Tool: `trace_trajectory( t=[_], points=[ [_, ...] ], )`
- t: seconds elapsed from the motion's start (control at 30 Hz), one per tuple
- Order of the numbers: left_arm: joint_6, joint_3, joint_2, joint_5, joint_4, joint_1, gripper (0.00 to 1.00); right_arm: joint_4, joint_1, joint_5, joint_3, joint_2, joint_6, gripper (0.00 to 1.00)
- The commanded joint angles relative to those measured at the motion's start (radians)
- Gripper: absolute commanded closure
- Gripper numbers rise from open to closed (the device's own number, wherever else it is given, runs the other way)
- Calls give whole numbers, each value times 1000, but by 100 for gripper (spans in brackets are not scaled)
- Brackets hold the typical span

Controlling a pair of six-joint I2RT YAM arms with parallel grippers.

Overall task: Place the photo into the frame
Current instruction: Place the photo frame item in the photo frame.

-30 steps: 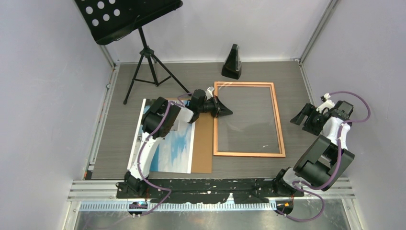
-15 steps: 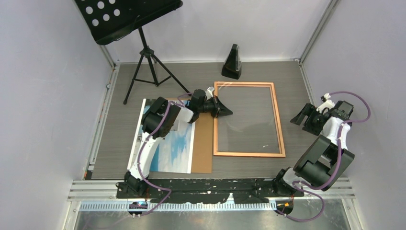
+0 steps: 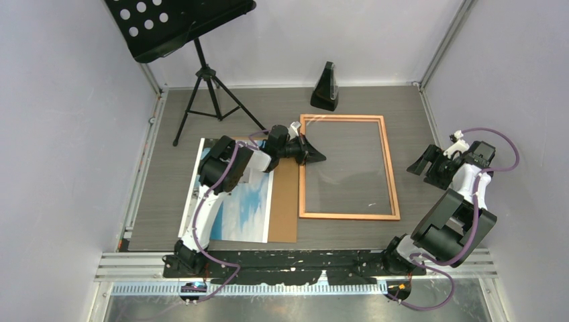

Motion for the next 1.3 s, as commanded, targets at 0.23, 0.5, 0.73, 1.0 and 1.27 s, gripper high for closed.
trace_trajectory(
  t=[0.23,0.5,0.73,1.0,1.27],
  points=[
    [28,-13,-42,14,-37,7,100,9,-9,-18,1,-9,0,23],
    [31,-14,-39,13,-40,8,100,9,-11,-18,0,-9,0,23],
    [34,-11,-38,13,-43,13,100,9,-11,-18,0,-9,0,23],
    [37,-4,-40,14,-52,23,100,9,-12,-18,0,-10,0,23],
    [38,-8,-39,13,-56,23,100,9,-12,-18,1,-8,0,23]
  ],
)
